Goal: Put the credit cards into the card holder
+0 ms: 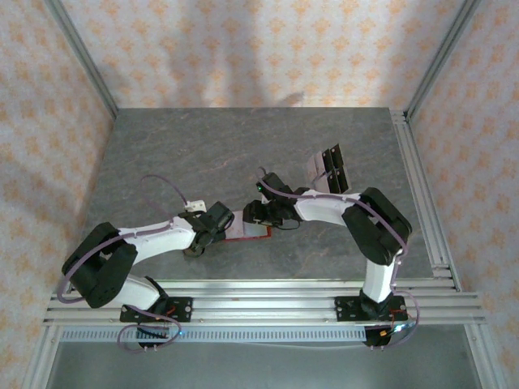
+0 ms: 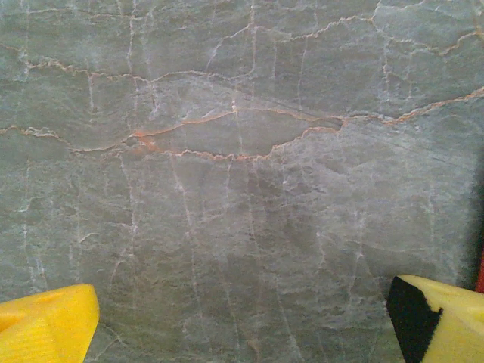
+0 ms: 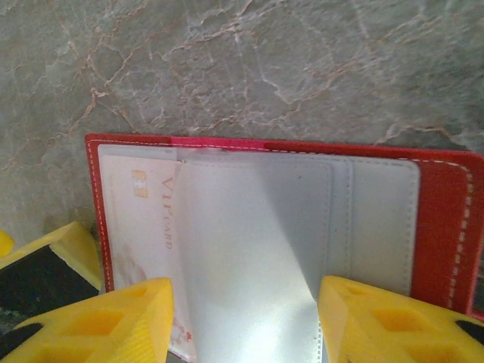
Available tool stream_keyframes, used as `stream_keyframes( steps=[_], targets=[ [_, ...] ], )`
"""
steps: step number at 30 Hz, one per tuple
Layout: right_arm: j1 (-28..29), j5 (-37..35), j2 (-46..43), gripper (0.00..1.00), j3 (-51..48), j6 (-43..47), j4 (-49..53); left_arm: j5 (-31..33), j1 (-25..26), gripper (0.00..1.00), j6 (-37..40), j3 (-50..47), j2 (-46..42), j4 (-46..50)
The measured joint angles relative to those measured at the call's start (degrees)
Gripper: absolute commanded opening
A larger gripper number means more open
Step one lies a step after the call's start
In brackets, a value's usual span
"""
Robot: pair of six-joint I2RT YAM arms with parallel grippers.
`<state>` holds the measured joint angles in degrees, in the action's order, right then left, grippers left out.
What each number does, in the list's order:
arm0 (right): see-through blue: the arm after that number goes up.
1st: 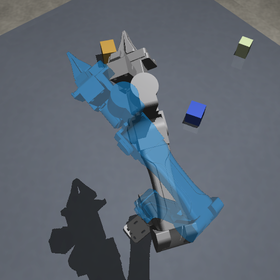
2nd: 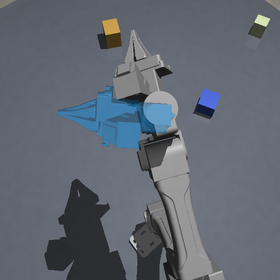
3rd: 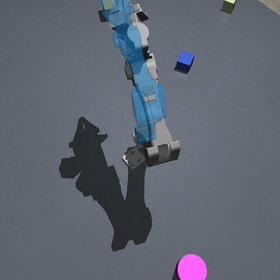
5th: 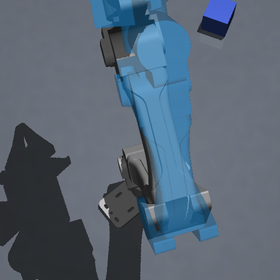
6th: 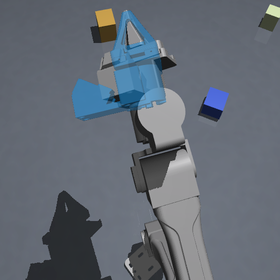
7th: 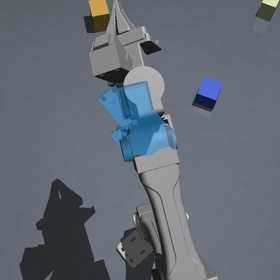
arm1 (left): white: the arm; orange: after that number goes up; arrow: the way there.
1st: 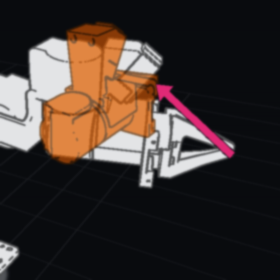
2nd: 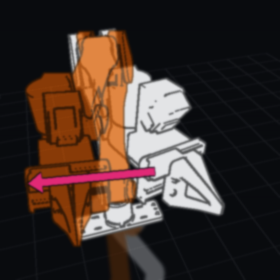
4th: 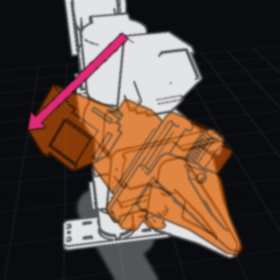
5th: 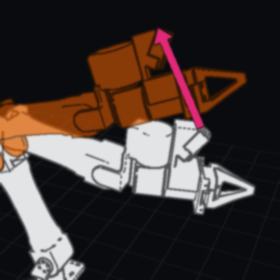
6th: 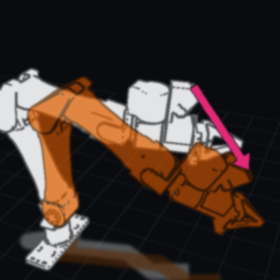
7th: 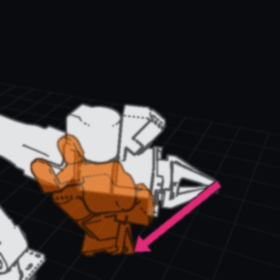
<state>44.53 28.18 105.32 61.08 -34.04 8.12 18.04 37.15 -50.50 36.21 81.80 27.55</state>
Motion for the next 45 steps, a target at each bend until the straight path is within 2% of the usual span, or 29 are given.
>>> stream_keyframes(
  steps=[23,45],
  targets=[
    [2.4,3.0,2.6,0.54,3.1,-2.8,-1.3,0.0,0.0,1.0,-0.1,0.0,-1.5,0.1],
    [4.3,3.0,4.3,0.54,8.2,-3.4,-1.2,5.4,0.0,1.0,-5.6,0.0,-16.6,10.6]
  ],
)
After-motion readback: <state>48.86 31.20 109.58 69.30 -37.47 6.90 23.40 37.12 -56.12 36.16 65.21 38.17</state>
